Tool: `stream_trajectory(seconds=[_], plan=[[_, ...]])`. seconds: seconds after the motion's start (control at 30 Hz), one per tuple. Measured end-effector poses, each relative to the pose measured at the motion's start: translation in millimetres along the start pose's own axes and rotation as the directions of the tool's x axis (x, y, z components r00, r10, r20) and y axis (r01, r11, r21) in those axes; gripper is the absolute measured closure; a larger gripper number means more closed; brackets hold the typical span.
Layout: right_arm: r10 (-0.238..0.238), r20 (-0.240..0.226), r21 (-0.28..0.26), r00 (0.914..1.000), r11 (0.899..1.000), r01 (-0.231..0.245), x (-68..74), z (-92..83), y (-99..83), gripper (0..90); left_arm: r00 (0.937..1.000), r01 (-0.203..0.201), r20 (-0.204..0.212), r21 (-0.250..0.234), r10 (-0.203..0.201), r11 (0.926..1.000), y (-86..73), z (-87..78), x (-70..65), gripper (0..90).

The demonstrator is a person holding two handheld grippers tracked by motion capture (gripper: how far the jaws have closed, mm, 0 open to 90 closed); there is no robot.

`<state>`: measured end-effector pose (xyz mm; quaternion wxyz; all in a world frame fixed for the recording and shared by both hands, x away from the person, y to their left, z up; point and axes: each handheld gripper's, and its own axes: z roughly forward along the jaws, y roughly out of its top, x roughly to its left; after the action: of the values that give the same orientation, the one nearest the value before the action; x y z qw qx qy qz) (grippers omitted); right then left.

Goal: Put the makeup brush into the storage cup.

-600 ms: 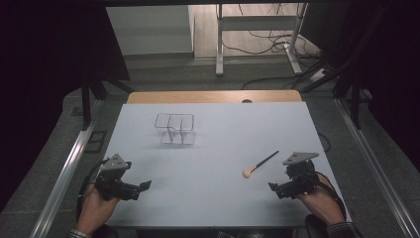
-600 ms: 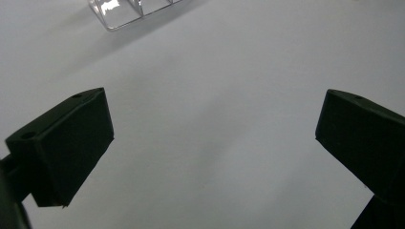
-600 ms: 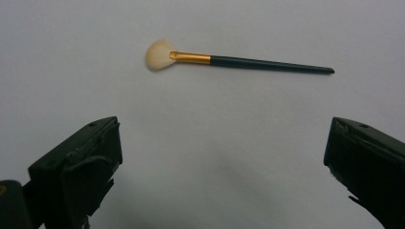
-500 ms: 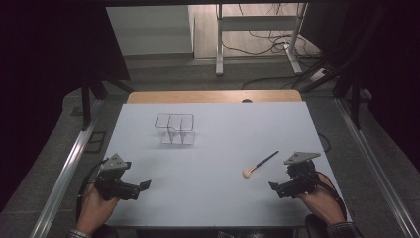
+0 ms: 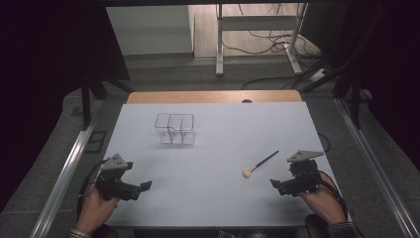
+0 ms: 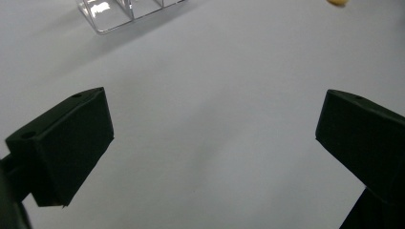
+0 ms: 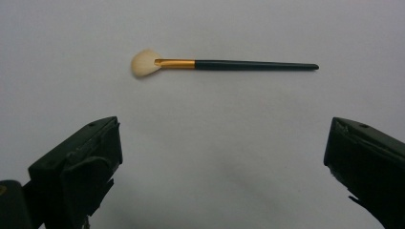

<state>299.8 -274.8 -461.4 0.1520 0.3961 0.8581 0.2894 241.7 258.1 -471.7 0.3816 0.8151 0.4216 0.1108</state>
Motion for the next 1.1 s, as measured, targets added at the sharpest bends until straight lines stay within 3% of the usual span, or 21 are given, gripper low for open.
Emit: stream_trajectory(seconds=[0.47, 0.7, 1.1], plan=[[-0.004, -0.029, 0.031, 0.9996, 1.000, 0.005, -3.1, 2.9, 1.0, 1.9, 0.9999, -0.014, -0.009, 0.015, 0.014, 0.9998, -0.6, 0.8, 1.3, 0.0], [0.003, -0.031, 0.018, 0.9995, 1.000, -0.002, -8.0, 1.2, 5.1, 1.9, 0.9998, -0.015, -0.013, 0.014, 0.015, 0.9998, -0.6, 0.7, 1.1, 0.0], [0.035, -0.001, 0.035, 0.9994, 0.999, -0.035, -20.2, 0.3, 12.7, 1.7, 0.9995, -0.020, -0.024, 0.021, 0.020, 0.9996, -0.6, 1.2, 1.2, 0.0]])
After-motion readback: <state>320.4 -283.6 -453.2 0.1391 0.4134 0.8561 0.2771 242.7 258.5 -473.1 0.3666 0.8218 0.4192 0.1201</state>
